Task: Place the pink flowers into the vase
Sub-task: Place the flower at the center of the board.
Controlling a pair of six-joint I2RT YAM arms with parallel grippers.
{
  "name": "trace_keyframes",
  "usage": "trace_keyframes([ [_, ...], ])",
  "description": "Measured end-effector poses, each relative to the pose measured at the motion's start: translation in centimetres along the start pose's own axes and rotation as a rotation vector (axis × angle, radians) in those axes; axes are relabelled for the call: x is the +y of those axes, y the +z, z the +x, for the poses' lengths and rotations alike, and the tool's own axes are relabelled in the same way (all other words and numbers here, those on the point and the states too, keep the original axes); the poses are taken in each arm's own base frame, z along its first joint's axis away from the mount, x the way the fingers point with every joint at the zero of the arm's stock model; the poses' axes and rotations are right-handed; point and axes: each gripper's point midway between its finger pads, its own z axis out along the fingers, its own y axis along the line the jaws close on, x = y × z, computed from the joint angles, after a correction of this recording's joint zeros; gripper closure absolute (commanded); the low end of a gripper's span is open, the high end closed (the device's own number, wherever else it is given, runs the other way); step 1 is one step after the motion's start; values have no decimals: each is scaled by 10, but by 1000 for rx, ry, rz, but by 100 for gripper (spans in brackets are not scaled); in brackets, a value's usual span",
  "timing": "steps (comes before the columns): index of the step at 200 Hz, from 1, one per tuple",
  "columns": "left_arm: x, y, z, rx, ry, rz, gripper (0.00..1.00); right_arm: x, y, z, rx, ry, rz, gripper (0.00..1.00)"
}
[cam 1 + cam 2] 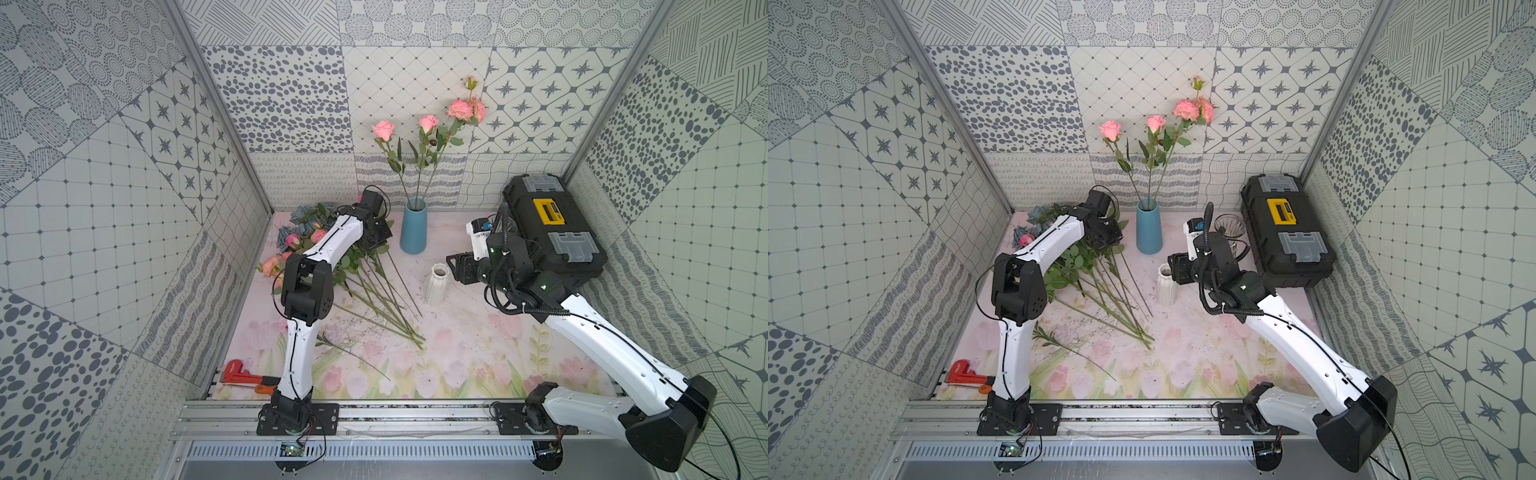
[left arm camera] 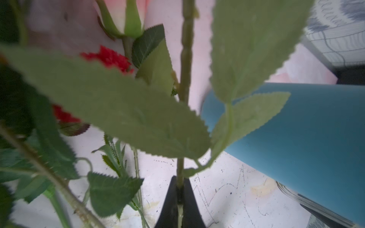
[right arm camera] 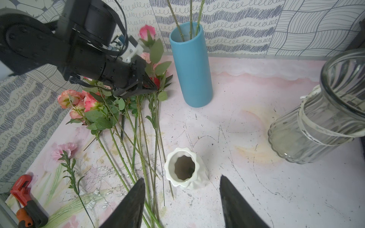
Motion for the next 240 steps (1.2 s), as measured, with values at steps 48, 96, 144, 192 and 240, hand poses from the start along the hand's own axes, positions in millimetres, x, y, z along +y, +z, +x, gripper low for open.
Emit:
trace_keyframes([
  [48,1,41,13,70,-19,30,73,0,-6,-2,-9,1,-4,39],
  [96,5,29,22,69,-23,34,53,2,-5,-1,-4,1,-15,39],
  [144,4,-38,25,-27,12,48,67,4,-5,0,1,1,-26,39],
  [192,28,-58,39,-56,21,-13,70,4,-1,2,9,0,-26,39],
  [240,61,-39,56,-21,5,-105,68,5,2,3,12,1,-30,39],
])
